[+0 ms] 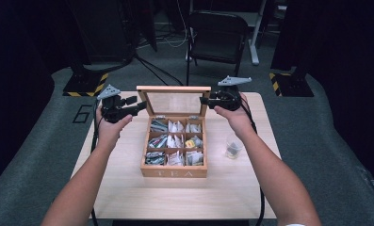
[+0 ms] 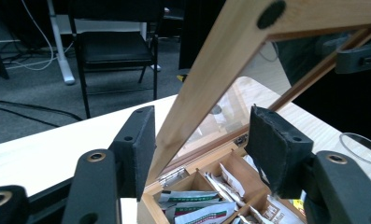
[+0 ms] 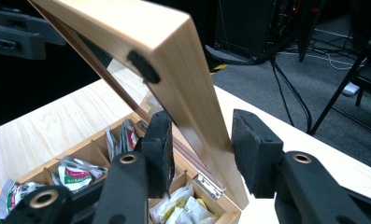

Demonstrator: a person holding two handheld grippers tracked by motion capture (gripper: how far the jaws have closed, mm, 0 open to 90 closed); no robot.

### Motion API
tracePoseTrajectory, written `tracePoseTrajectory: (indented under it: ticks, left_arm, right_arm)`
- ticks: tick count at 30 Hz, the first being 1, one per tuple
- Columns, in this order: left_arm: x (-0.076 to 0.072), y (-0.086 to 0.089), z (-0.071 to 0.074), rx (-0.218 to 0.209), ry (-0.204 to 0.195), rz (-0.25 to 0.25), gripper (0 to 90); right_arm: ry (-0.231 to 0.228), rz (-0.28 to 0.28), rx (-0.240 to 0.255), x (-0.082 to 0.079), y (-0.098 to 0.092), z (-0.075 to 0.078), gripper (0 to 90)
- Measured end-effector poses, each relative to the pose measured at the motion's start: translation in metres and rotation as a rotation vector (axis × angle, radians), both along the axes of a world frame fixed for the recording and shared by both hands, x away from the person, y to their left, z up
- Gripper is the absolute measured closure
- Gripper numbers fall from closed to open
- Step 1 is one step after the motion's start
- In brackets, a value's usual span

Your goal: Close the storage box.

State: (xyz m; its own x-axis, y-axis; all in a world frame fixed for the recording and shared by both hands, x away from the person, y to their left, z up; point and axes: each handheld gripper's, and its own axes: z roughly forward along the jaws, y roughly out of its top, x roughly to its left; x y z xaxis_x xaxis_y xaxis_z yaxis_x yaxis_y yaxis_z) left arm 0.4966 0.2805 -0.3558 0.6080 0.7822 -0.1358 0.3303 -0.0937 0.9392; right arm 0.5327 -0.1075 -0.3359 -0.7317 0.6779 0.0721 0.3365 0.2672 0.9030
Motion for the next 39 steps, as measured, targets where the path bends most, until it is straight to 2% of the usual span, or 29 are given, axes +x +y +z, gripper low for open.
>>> tracePoseTrajectory:
  ticks: [3,9,13,23,29,34,39]
  left_arm:
    - [0.001,-0.002,0.001,0.009,0.002,-0.002,41.0]
    - [-0.002,-0.005,0.003,0.02,-0.021,-0.026,49.0]
    - [-0.004,-0.006,0.004,0.031,-0.016,-0.046,51.6]
    - [-0.012,-0.006,0.006,0.035,-0.028,-0.075,50.9]
    - [-0.017,-0.004,0.004,0.035,-0.022,-0.086,51.2]
    - [-0.022,-0.005,0.005,0.058,-0.018,-0.093,52.2]
    - [-0.026,-0.005,0.005,0.072,-0.031,-0.093,52.5]
  right_arm:
    - [-0.014,0.013,-0.01,-0.003,0.0,0.0,58.2]
    - [-0.016,0.019,-0.011,-0.01,-0.001,-0.003,57.5]
    - [-0.013,0.023,-0.011,-0.014,-0.001,-0.005,57.0]
    - [-0.042,0.033,-0.041,-0.025,0.001,-0.008,56.4]
    - [-0.056,0.036,-0.051,-0.031,0.001,-0.009,55.8]
    - [-0.069,0.045,-0.057,-0.038,0.001,-0.008,55.5]
    - [-0.079,0.045,-0.053,-0.044,0.0,-0.008,55.0]
